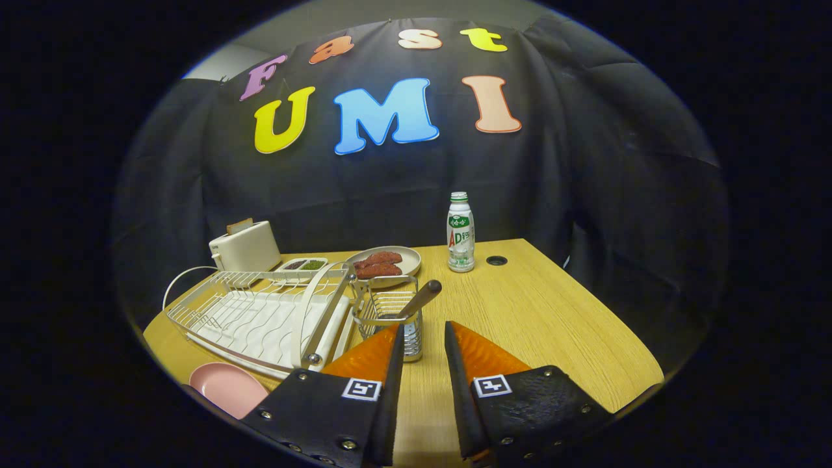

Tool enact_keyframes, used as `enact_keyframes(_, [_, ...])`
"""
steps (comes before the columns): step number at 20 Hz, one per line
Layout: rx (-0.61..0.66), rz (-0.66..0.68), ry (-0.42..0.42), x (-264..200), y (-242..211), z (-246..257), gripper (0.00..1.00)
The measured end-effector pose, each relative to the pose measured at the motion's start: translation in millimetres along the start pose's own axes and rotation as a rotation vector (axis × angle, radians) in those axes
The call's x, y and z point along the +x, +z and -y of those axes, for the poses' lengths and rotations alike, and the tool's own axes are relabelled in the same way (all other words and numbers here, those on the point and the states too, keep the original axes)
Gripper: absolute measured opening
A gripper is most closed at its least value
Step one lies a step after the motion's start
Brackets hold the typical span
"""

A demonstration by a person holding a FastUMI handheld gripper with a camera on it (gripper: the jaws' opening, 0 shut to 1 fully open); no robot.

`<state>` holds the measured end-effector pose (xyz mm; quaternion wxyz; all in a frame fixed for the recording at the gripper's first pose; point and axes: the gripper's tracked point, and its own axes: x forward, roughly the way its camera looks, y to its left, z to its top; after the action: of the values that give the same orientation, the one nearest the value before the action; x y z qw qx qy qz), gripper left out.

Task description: Take the plate from the dish rack, then take the spoon from the basket and place it into the plate.

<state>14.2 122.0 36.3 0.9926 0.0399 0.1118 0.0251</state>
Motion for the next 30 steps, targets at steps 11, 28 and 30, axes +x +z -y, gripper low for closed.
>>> enact_keyframes(11, [0.035, 0.11, 0.063, 58.7, 29.0, -6.4, 0.37])
enact_keyframes(28, [0.022, 0.099, 0.064, 63.2, 76.2, -34.1, 0.08])
enact_keyframes(30, [0.012, 0.119, 0.051, 56.9, 93.4, -31.9, 0.08])
